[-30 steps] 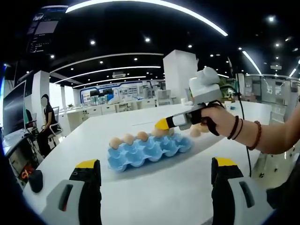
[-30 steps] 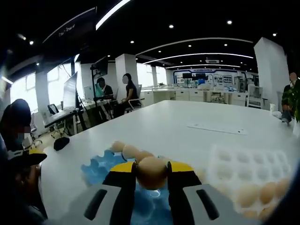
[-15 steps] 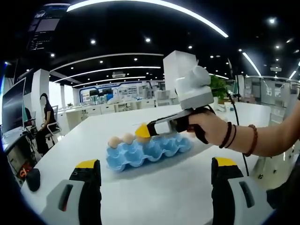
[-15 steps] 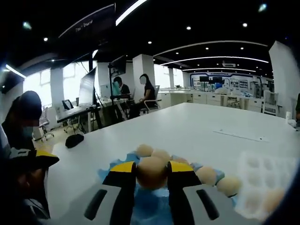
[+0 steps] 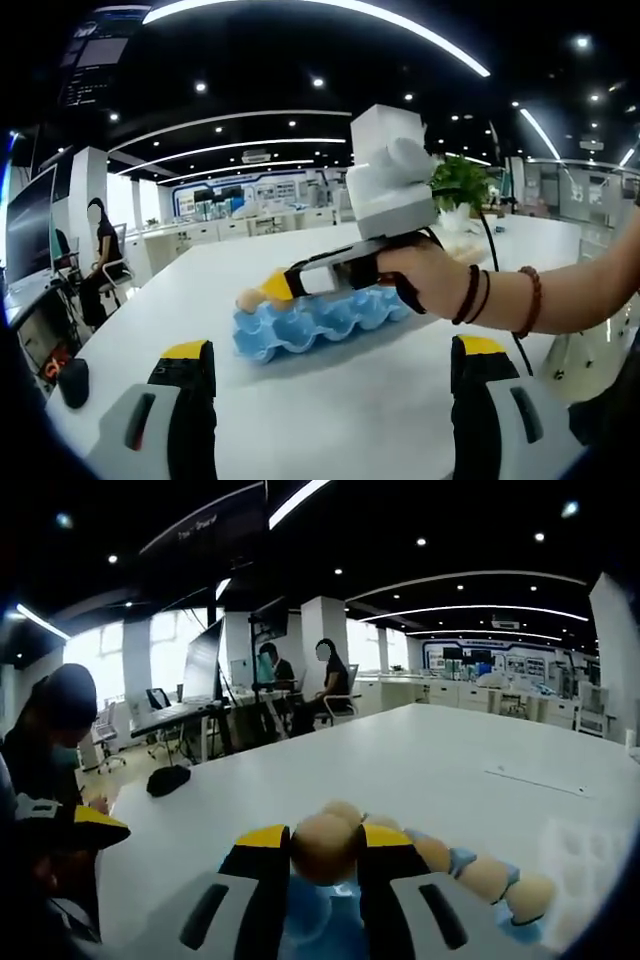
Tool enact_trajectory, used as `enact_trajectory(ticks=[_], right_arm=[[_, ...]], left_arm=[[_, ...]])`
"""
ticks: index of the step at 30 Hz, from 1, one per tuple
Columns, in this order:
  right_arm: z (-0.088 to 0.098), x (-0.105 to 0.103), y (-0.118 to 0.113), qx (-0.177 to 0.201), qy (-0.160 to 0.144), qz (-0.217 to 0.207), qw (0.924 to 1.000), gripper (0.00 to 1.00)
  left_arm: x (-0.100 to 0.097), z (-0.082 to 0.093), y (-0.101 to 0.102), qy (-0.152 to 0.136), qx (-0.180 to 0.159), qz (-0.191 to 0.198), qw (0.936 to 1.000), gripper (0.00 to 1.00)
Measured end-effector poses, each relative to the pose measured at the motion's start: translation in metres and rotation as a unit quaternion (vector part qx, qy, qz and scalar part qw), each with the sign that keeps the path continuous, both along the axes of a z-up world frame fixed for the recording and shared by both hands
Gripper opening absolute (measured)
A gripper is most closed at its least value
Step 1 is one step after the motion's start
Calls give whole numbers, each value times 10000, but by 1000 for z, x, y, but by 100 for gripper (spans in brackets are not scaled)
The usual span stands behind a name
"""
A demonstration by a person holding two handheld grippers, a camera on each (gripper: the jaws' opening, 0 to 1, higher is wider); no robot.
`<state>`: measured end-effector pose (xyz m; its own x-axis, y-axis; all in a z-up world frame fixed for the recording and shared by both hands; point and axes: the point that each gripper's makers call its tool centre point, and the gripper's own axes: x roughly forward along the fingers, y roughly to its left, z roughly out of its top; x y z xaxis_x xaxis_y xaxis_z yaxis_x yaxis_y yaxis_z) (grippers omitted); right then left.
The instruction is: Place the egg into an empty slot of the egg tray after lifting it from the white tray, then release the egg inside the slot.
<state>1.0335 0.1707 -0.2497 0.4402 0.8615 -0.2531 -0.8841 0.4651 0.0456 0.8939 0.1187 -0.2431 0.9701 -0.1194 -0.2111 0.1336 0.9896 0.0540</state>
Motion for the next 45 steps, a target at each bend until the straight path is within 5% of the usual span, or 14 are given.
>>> enact_trajectory(ticks=[19, 45], right_arm=[[0, -6, 24, -226, -576, 228, 9978, 27], [-21, -9, 41, -504, -776, 736, 9930, 27]], left_arm=[[0, -5, 12, 50, -10, 53, 10000, 100], [-1, -8, 21, 65, -43, 174, 9998, 100]])
